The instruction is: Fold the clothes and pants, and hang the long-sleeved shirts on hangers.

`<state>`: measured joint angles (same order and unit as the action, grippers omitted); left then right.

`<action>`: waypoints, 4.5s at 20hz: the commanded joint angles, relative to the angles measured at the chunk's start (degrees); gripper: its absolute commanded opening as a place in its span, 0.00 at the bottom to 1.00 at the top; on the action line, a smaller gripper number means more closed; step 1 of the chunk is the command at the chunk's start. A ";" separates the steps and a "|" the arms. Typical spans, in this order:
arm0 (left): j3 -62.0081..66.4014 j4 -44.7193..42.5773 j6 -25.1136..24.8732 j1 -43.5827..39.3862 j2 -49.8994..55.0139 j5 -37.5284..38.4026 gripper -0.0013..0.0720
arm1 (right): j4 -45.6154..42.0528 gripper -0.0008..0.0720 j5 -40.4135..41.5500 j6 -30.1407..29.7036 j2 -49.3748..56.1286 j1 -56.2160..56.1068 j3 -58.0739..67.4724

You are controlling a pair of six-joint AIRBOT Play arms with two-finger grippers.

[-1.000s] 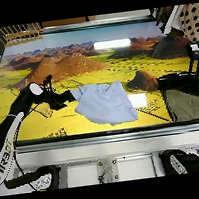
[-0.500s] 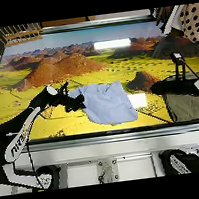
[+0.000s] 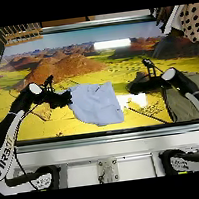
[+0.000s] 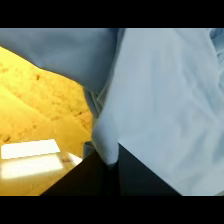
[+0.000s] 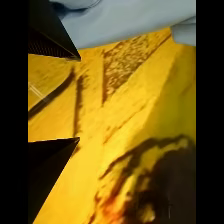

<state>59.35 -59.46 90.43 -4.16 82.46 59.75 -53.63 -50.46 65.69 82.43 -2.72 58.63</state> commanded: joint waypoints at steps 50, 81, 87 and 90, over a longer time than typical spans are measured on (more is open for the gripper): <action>-17.22 0.68 1.33 12.00 -19.50 0.17 0.03 | -17.07 0.79 -6.73 18.32 -12.52 11.72 -4.42; 11.17 0.50 3.82 30.75 -64.30 14.01 0.03 | -12.94 0.03 -13.79 7.13 -47.30 13.88 21.35; -8.17 -0.76 9.09 30.75 -64.28 32.85 0.03 | -17.97 0.03 -30.42 14.64 -38.05 12.66 20.11; -21.64 0.24 9.07 30.49 -62.05 28.83 0.03 | -18.08 0.03 -30.93 15.37 -27.58 8.63 18.49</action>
<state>48.45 -59.83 98.37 26.48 19.03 87.77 -70.83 -77.54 79.15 47.11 8.64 78.19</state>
